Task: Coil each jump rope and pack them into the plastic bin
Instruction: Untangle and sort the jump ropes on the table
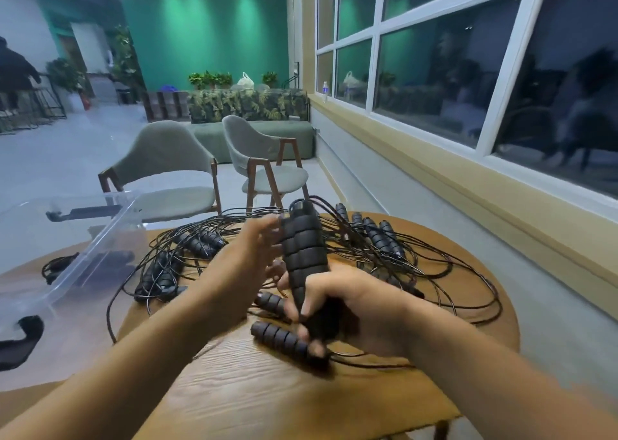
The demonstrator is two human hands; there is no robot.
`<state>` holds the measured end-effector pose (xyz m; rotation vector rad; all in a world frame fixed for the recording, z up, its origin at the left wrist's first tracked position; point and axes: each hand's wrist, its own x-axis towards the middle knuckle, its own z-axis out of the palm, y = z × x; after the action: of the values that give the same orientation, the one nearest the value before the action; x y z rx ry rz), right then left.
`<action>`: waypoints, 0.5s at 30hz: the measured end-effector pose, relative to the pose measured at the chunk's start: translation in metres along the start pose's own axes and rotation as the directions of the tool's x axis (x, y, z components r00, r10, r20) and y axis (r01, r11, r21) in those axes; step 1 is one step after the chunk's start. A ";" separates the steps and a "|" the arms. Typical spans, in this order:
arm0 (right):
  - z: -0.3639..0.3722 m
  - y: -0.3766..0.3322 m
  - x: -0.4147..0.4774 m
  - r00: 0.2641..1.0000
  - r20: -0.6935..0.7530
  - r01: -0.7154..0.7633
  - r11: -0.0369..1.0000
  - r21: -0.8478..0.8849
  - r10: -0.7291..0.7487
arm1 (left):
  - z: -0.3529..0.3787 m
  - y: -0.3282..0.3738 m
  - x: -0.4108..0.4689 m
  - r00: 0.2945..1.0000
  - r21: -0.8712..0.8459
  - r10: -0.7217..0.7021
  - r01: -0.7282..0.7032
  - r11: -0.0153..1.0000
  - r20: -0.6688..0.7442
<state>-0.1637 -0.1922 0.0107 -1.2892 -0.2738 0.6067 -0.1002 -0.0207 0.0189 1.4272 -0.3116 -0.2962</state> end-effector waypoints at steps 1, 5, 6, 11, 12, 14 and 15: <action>-0.006 -0.010 -0.008 1.000 0.024 -0.013 1.000 -0.017 0.014 | 0.005 0.004 0.010 1.000 -0.056 0.024 -0.023 0.998 0.013; -0.037 -0.057 -0.043 0.989 0.129 -0.067 0.996 -0.065 0.075 | 0.034 0.014 0.034 0.963 0.126 0.163 -0.192 0.973 0.215; -0.045 -0.070 -0.052 0.985 0.142 -0.084 0.992 -0.091 0.096 | 0.045 0.018 0.038 0.955 0.190 0.179 -0.226 0.955 0.237; -0.064 -0.124 -0.095 0.988 0.114 -0.075 0.967 -0.245 0.106 | 0.115 0.054 0.063 0.958 0.444 0.252 -0.287 0.849 0.138; -0.065 -0.132 -0.101 0.991 0.095 -0.065 0.961 -0.267 0.093 | 0.124 0.058 0.072 0.963 0.490 0.245 -0.267 0.829 0.110; -0.068 -0.146 -0.115 0.997 0.046 -0.052 0.951 -0.304 0.069 | 0.134 0.056 0.093 0.967 0.455 0.239 -0.252 0.854 0.088; -0.069 -0.152 -0.120 0.998 0.015 -0.049 0.945 -0.323 0.057 | 0.137 0.055 0.099 0.966 0.408 0.243 -0.260 0.875 0.093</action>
<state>-0.1853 -0.3387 0.1533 -1.6099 -0.3710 0.6417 -0.0605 -0.1778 0.0926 1.7815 -0.6164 -0.0403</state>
